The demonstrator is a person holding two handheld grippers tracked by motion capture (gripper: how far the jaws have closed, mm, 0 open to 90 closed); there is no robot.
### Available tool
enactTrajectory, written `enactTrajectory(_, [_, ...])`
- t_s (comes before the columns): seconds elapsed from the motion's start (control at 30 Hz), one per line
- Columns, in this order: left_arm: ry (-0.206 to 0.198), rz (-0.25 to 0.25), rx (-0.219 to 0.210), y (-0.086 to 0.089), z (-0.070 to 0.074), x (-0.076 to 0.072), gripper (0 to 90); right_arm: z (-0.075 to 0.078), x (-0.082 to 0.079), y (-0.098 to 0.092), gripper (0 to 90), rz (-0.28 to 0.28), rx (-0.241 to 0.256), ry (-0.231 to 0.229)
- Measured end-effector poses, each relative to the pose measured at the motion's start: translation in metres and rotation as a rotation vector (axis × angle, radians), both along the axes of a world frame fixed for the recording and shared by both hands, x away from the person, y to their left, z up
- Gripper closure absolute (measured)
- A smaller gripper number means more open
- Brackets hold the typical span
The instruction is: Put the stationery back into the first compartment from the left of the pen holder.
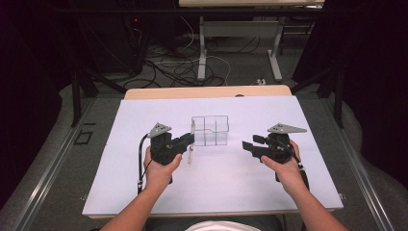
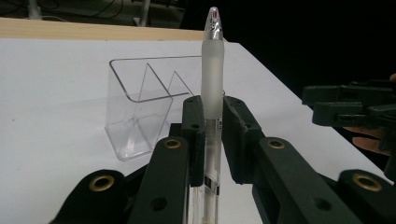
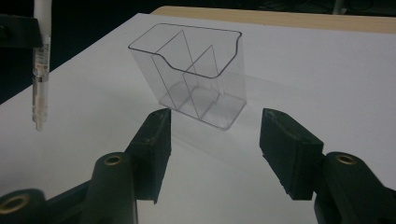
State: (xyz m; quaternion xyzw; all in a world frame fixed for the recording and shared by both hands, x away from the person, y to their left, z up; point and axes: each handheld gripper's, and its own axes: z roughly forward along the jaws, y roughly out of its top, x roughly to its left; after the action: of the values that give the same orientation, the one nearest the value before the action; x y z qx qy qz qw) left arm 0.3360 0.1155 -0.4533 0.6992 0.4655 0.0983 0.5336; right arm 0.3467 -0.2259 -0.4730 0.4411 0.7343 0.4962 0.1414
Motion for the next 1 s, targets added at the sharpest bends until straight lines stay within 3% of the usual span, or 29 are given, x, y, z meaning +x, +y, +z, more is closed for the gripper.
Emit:
enactTrajectory(0.17, [0.002, -0.02, -0.006, -0.002, 0.001, -0.003, 79.7, 0.003, 0.003, 0.007, 43.2, 0.017, -0.011, -0.013])
enactTrajectory(0.4, [0.009, -0.043, -0.021, -0.006, -0.001, -0.004, 79.7, 0.003, 0.013, 0.02, 53.7, 0.084, 0.139, 0.05])
enactTrajectory(0.63, [0.017, -0.063, -0.03, -0.009, -0.002, -0.006, 79.6, 0.004, 0.017, 0.037, 59.2, 0.123, 0.197, 0.096])
enactTrajectory(0.67, [0.016, -0.064, -0.03, -0.011, -0.003, -0.006, 79.6, 0.004, 0.019, 0.042, 59.4, 0.135, 0.232, 0.108])
enactTrajectory(0.77, [0.029, -0.081, -0.019, -0.015, -0.005, -0.008, 79.7, 0.006, 0.02, 0.049, 60.0, 0.144, 0.273, 0.117])
enactTrajectory(0.93, [0.029, -0.104, -0.007, -0.024, -0.009, -0.011, 79.7, 0.006, 0.017, 0.051, 62.8, 0.162, 0.289, 0.122])
enactTrajectory(1.0, [0.034, -0.121, 0.005, -0.029, -0.011, -0.012, 79.6, 0.005, 0.015, 0.052, 65.0, 0.167, 0.323, 0.117])
